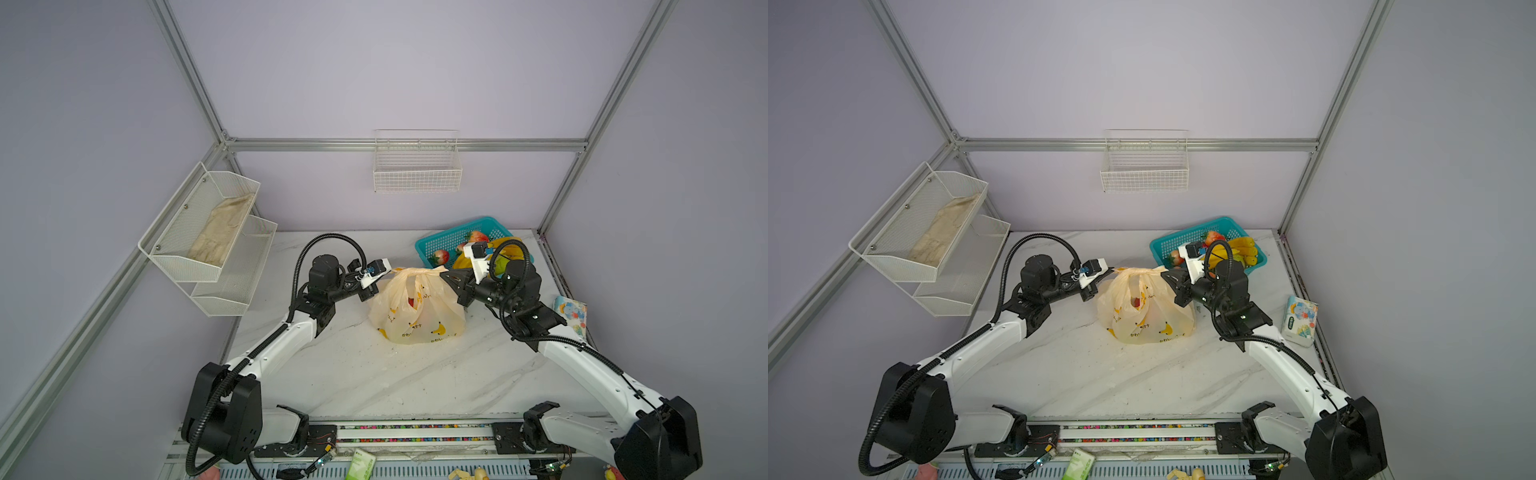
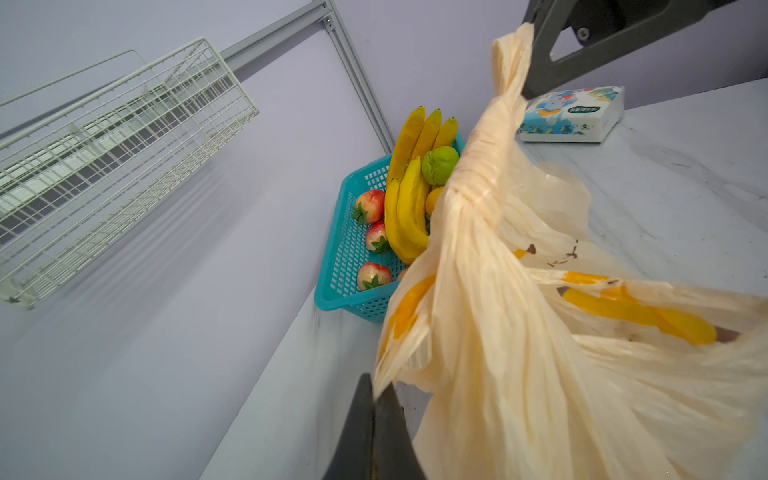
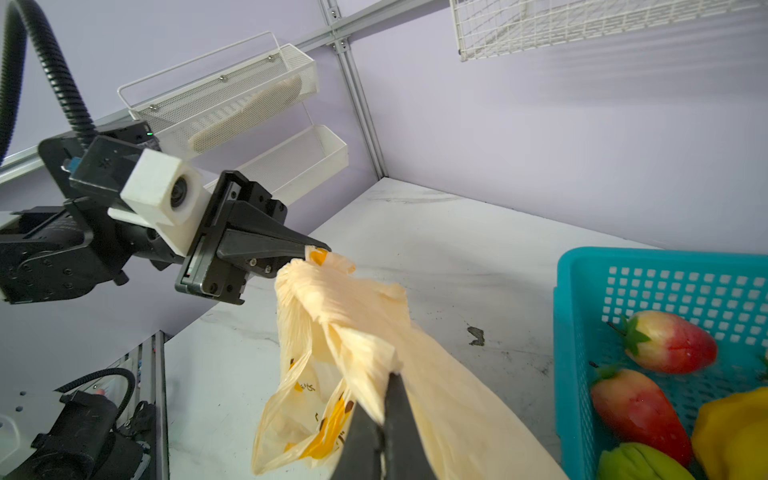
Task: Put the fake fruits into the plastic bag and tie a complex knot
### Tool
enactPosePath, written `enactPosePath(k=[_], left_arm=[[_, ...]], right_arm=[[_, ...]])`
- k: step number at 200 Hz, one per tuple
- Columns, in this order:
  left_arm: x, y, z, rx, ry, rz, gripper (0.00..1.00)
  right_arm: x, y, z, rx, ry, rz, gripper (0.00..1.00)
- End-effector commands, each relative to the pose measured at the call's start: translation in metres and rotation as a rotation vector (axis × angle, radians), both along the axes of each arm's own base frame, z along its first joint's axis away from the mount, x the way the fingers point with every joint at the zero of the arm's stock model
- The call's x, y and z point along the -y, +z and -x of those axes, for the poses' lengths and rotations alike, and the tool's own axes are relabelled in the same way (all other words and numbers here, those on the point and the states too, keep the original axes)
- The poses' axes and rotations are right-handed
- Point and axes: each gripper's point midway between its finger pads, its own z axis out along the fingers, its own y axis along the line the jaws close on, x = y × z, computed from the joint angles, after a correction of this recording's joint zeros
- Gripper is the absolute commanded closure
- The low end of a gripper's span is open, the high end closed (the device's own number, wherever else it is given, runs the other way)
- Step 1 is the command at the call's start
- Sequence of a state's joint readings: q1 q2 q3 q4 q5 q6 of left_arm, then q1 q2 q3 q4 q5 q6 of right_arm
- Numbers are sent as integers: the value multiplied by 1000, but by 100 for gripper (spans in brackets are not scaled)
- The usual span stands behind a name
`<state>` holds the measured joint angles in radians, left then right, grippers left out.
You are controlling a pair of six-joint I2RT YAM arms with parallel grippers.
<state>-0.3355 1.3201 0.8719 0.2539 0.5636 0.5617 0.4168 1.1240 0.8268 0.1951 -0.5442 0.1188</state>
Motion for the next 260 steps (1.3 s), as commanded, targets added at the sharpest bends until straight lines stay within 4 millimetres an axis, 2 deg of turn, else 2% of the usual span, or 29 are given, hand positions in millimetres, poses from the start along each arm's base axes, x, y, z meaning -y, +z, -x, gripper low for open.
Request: enactPosePath(k=[1, 25, 57, 71, 100, 110, 117, 125, 137, 152, 161, 172, 183, 206, 224, 243, 260], left_arm=[[-28, 2, -14, 47, 199, 2, 100], [-56, -11, -26, 6, 388, 10, 100], [-85, -43, -38, -83, 577, -24, 100], [-90, -48, -41, -101, 617, -16, 100], [-87, -38, -37, -102, 599, 36, 100], [-96, -38, -39, -108, 651, 31, 100], [-109, -40, -43, -120, 728, 20, 100], [-127, -46, -48, -140, 825, 4, 100], [-149, -62, -53, -201, 934, -37, 100], [-159, -82, -56, -264, 990, -81, 100], [-159, -90, -57, -285, 996, -85, 100], [-156, -92, -57, -301, 984, -64, 100], [-151, -87, -57, -303, 959, -31, 100], [-141, -64, -52, -286, 903, 59, 100], [-131, -49, -46, -268, 836, 137, 100], [-112, -42, -37, -268, 720, 220, 100], [-101, -34, -30, -315, 657, 316, 71]], right_arm=[[19, -33, -7, -109, -125, 34, 100], [42, -59, -17, -210, -224, 11, 100], [80, -85, -22, -292, -379, -28, 100], [82, -87, -22, -292, -397, -58, 100], [65, -89, -19, -331, -322, -100, 100], [66, -93, -17, -344, -317, -76, 100], [65, -97, -12, -355, -306, -65, 100], [71, -103, -10, -386, -334, -68, 100], [91, -121, -7, -435, -400, -68, 100], [107, -146, -3, -494, -438, -83, 100], [109, -158, -2, -514, -449, -69, 100], [108, -158, -5, -520, -450, -77, 100], [107, -147, -8, -492, -448, -84, 100], [100, -119, -7, -419, -427, -60, 100], [92, -110, -5, -399, -384, -62, 100], [86, -103, -4, -373, -344, -76, 100], [82, -97, -4, -356, -321, -95, 100]])
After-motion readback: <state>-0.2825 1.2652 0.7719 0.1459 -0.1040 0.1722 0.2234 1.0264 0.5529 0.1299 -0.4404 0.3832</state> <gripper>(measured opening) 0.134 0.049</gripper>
